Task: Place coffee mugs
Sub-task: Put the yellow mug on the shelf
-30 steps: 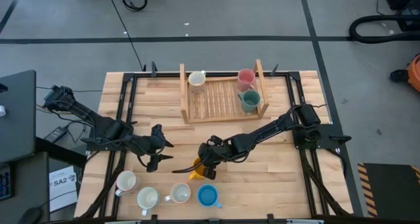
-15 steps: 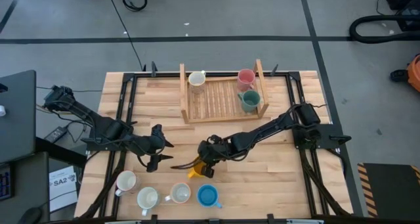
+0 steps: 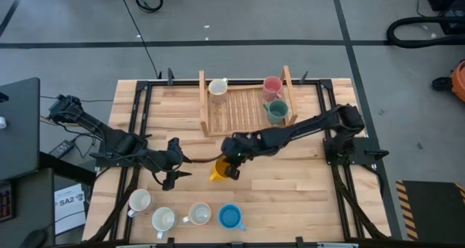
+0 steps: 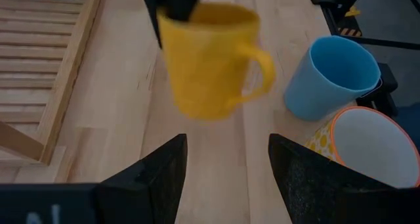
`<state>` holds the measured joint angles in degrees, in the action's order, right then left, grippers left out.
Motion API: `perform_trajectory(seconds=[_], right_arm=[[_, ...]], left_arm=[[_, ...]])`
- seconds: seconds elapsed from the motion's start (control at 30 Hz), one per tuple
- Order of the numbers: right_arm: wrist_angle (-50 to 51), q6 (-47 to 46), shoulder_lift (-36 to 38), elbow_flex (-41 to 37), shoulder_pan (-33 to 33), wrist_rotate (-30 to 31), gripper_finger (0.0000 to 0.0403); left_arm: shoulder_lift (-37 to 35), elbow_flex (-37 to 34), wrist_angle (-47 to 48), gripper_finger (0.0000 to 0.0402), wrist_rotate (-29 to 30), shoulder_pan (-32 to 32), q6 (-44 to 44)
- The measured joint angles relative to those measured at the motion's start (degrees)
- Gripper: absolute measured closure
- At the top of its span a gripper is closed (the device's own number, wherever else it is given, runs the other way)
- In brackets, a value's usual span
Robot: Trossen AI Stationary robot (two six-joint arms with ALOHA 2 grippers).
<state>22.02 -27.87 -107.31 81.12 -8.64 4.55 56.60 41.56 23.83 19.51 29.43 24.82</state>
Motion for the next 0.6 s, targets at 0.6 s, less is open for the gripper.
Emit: perform_trajectory(seconds=[0.6], right_arm=[[14.04, 19.35, 16.44, 0.13, 19.29, -0.19, 0.0371]], left_arm=[[0.00, 0.00, -0.02, 0.0180, 0.35, 0.02, 0.00]])
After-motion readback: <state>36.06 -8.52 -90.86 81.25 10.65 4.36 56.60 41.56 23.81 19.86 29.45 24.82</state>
